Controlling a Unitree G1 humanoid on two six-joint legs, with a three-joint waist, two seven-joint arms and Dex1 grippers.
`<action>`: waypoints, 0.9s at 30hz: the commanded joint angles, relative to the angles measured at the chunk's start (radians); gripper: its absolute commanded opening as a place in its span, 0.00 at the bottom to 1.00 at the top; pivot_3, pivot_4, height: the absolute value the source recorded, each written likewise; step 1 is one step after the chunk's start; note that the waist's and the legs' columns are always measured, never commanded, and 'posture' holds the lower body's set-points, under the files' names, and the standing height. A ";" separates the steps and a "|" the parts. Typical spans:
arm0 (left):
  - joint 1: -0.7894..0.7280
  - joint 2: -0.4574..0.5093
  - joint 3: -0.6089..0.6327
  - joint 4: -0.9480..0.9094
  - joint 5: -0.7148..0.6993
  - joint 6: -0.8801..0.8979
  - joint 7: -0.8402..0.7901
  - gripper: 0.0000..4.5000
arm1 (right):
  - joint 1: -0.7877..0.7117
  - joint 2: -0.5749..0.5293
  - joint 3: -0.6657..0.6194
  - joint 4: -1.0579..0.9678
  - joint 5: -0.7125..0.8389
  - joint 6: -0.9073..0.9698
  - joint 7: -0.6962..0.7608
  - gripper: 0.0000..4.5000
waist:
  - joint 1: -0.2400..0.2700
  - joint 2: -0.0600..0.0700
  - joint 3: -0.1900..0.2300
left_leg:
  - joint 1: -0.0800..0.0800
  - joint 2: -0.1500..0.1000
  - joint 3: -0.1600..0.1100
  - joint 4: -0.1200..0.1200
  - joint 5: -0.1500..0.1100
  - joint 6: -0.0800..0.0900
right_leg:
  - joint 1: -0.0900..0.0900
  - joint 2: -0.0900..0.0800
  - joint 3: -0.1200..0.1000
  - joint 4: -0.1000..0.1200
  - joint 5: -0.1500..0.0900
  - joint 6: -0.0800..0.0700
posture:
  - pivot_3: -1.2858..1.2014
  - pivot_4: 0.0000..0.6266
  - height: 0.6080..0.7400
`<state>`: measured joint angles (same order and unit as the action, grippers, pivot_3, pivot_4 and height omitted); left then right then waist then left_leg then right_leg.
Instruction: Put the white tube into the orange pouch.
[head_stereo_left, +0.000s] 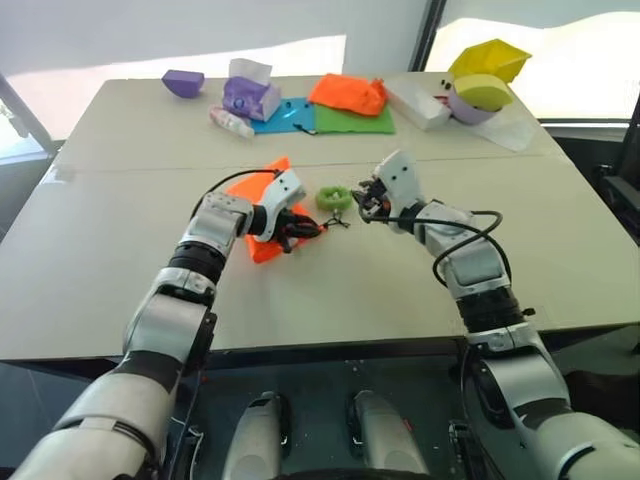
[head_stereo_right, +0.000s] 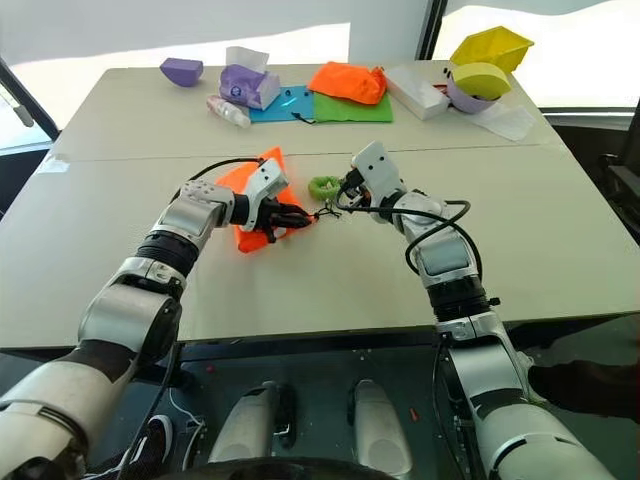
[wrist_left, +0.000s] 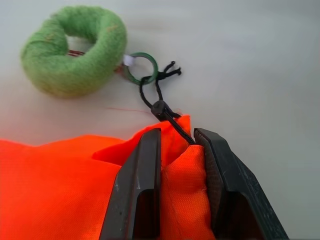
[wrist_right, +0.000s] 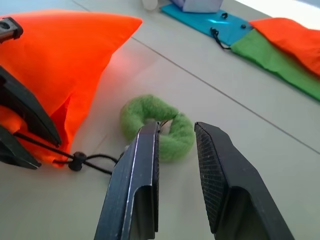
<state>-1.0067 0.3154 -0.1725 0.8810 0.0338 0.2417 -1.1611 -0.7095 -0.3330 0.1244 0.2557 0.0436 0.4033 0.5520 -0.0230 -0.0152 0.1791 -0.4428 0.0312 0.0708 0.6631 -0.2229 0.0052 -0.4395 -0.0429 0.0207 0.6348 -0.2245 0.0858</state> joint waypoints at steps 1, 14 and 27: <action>0.066 0.054 -0.026 -0.120 -0.002 0.044 -0.061 0.25 | 0.002 0.007 0.012 -0.066 0.006 0.000 0.019 0.25 | -0.002 0.000 0.000 | 0.000 0.000 0.000 0.000 0.000 0.000 | 0.000 0.000 0.000 0.000 0.000 0.000 | 0.52 0.24 1.00; 0.351 0.233 0.001 -0.611 -0.103 0.280 -0.096 0.25 | -0.023 0.070 0.036 -0.007 0.011 -0.045 0.027 0.25 | -0.024 0.000 0.000 | 0.004 0.002 0.000 0.000 0.000 0.000 | -0.001 0.000 0.004 0.007 0.000 0.000 | 0.52 0.24 1.00; 0.373 0.176 0.000 -0.639 -0.140 0.288 0.048 0.23 | -0.120 0.164 0.060 0.183 -0.032 -0.026 -0.025 0.74 | -0.020 0.000 0.000 | 0.004 0.001 0.004 0.002 0.002 0.000 | -0.002 -0.003 0.005 0.012 -0.002 -0.004 | 0.52 0.24 1.00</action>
<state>-0.6340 0.4897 -0.1764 0.2688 -0.0911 0.5323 -1.1219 -0.7914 -0.1838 0.1971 0.4134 0.0196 0.4026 0.5556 -0.0435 -0.0152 0.1790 -0.4389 0.0321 0.0752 0.6654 -0.2206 0.0055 -0.4420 -0.0456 0.0253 0.6467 -0.2269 0.0817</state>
